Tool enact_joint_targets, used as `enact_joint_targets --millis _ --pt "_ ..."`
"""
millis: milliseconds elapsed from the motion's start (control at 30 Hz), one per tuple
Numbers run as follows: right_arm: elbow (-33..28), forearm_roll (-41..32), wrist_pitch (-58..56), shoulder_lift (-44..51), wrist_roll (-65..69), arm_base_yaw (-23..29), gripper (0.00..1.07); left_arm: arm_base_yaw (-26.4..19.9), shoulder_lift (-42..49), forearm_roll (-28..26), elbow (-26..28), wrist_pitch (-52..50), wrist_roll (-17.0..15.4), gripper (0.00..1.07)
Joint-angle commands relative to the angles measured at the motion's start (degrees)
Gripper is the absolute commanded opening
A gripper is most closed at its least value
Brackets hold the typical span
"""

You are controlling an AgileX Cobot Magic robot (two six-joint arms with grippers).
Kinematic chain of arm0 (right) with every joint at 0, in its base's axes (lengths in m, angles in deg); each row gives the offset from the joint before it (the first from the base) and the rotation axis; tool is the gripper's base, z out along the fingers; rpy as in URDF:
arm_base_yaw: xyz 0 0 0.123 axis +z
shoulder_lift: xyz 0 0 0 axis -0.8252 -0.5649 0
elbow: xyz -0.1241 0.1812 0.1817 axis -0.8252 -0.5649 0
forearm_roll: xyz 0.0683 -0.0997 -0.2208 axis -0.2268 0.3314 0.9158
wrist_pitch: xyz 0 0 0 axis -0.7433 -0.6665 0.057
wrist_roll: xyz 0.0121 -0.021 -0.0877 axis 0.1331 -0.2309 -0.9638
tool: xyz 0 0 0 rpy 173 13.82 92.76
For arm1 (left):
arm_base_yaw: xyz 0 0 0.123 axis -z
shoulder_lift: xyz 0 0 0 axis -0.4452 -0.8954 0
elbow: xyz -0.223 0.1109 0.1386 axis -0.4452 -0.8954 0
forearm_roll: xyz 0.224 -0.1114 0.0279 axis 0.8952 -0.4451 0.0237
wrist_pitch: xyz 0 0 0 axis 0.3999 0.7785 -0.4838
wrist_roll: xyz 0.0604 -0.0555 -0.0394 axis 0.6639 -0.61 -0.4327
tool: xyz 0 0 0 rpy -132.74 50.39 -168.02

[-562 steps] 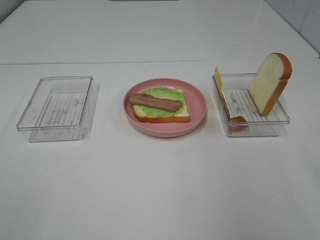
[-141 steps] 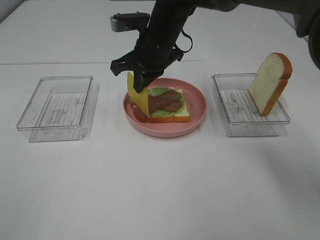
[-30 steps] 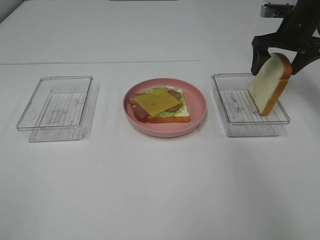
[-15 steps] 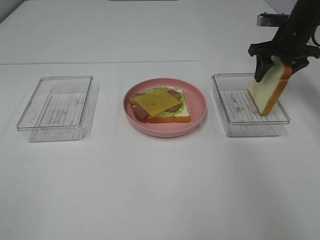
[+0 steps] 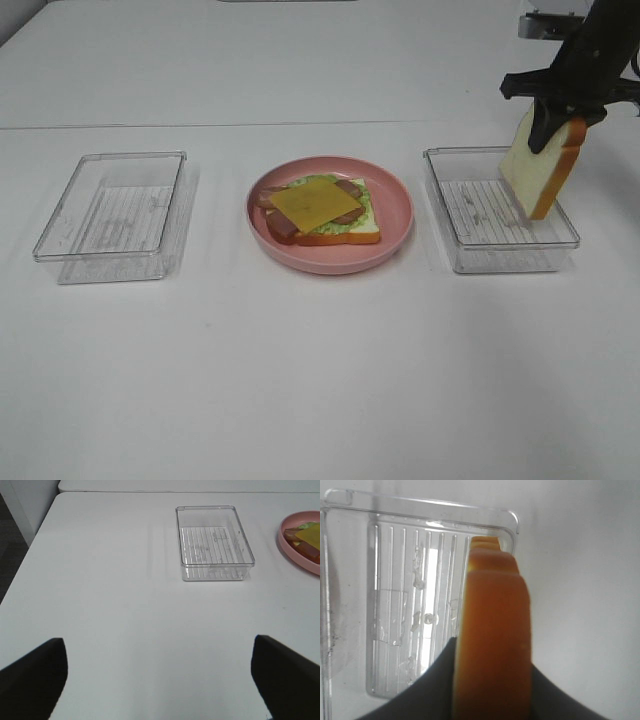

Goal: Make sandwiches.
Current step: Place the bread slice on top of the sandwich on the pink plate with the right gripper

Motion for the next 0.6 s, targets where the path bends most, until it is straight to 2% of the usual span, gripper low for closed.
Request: enact_joint_targets --millis 33,433,600 --pt "0.3 -1.0 -4.8 3.0 -0.1 -0.1 0.00 -0.1 0.7 -0.5 -0.1 -0.2 0.0 0.91" --pt "0.3 -6.9 -6.9 15.1 -0.1 0.3 0.00 -0.1 0.7 -0.5 -0.1 -0.2 0.0 0.91" --pt "0.2 -6.9 -6.9 17.7 -0.1 3.4 0.00 -0.1 0.7 -0.5 -0.1 -0.2 0.0 0.91"
